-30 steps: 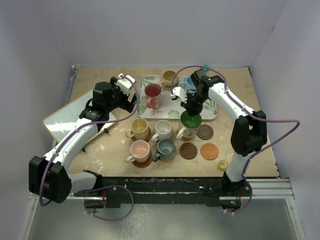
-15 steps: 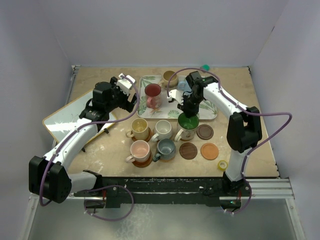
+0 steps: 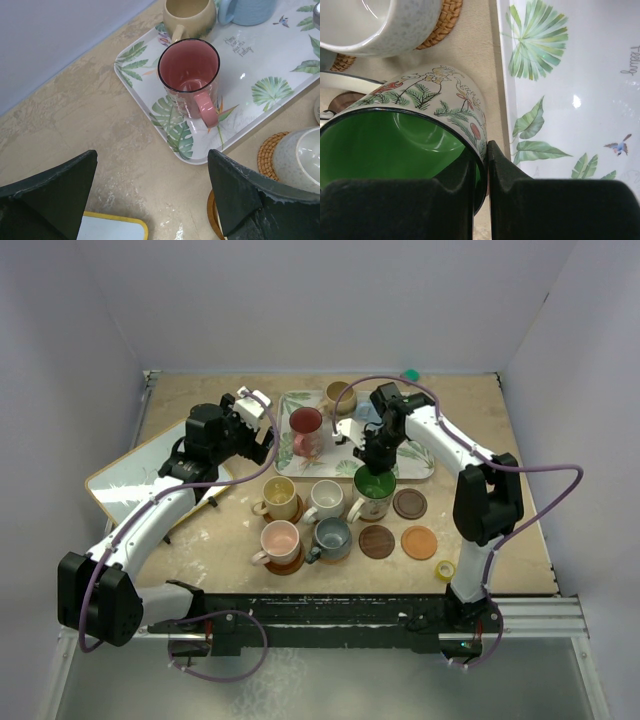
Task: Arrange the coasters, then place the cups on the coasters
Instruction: Place the cup on the coaster.
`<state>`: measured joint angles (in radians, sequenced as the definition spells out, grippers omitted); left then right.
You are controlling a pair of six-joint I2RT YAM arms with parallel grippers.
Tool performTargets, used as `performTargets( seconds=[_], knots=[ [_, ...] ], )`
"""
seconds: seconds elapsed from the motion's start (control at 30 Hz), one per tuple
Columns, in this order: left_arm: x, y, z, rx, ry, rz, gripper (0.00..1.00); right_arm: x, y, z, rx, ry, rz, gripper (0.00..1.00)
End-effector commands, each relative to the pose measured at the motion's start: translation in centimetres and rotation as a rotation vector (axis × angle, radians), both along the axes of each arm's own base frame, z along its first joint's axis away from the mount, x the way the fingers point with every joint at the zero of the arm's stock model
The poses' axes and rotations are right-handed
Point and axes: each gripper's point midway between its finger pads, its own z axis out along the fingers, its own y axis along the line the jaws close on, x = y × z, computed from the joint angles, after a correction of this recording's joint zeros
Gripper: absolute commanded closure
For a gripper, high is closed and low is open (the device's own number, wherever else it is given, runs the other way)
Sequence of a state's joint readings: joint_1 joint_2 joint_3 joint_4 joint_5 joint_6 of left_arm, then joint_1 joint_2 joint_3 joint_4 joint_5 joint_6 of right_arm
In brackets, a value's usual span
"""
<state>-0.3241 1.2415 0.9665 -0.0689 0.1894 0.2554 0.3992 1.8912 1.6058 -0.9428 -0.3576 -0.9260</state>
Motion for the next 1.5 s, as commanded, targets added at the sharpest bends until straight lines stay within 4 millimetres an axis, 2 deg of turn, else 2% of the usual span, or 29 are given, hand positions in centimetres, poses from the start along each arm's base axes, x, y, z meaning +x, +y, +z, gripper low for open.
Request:
performTargets(
  seconds=[0.0,0.43,0.67,1.2,1.47],
  knots=[
    [0.2,-0.3,0.8,-0.002,-0.047,-0.018,0.12,-0.5,1.1,2.5,0.060,-0.037,-0.014,1.00],
    [0.1,-0.3,1.0,-0.003,-0.049,-0.019,0.12,-1.0,0.8,1.9,0.028,-0.043,-0.023,1.00],
    [0.1,-0.4,1.0,-0.002,-0.048,-0.022,0.12,-1.1,0.7,1.7,0.024,-0.061,-0.032,0.96],
    [0.6,-0.5,0.9,0.018,-0.048,-0.029,0.12,-1.8,0.4,2.5,0.018,-0.052,-0.059,0.73],
    [1.4,-1.0,0.8,0.015,-0.040,-0.039,0.12,-1.7,0.9,4.7,0.059,-0.083,-0.081,0.61]
  ],
)
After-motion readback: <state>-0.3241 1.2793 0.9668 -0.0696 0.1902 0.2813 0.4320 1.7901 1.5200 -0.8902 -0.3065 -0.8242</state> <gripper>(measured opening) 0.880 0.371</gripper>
